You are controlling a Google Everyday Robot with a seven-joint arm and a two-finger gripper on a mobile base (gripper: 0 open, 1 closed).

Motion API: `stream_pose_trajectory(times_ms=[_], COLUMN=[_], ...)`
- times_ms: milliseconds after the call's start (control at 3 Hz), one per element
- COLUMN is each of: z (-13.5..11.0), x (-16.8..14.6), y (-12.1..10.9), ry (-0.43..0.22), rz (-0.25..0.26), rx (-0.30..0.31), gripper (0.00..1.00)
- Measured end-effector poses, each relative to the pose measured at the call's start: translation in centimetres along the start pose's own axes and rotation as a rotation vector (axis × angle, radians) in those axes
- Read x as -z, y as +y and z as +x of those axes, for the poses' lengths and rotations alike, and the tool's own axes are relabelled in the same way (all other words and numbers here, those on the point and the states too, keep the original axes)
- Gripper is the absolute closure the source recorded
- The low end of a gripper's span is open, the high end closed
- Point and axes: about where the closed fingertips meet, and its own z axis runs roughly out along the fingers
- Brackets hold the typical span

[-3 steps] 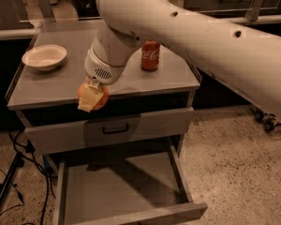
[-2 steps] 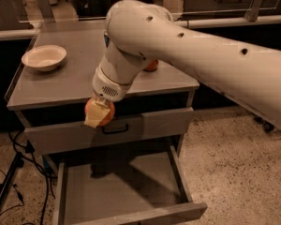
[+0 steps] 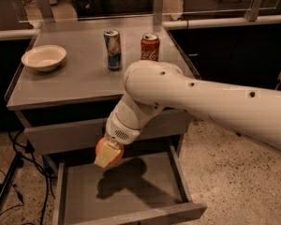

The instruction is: Place orange into middle drawer

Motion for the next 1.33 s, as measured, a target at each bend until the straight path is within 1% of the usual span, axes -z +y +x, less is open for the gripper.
stream_pose_trajectory(times_ms=[667, 1000, 1333], z=[0.3, 1.9, 5.2], x=[-0.2, -3.5, -9.2], y=[0.2, 2.4, 4.2], ry=[0.007, 0.018, 0.042], rz=[0.0, -0.043, -0.087], rx=[0.001, -0.051, -0.137], gripper=[1.0, 1.0, 1.0])
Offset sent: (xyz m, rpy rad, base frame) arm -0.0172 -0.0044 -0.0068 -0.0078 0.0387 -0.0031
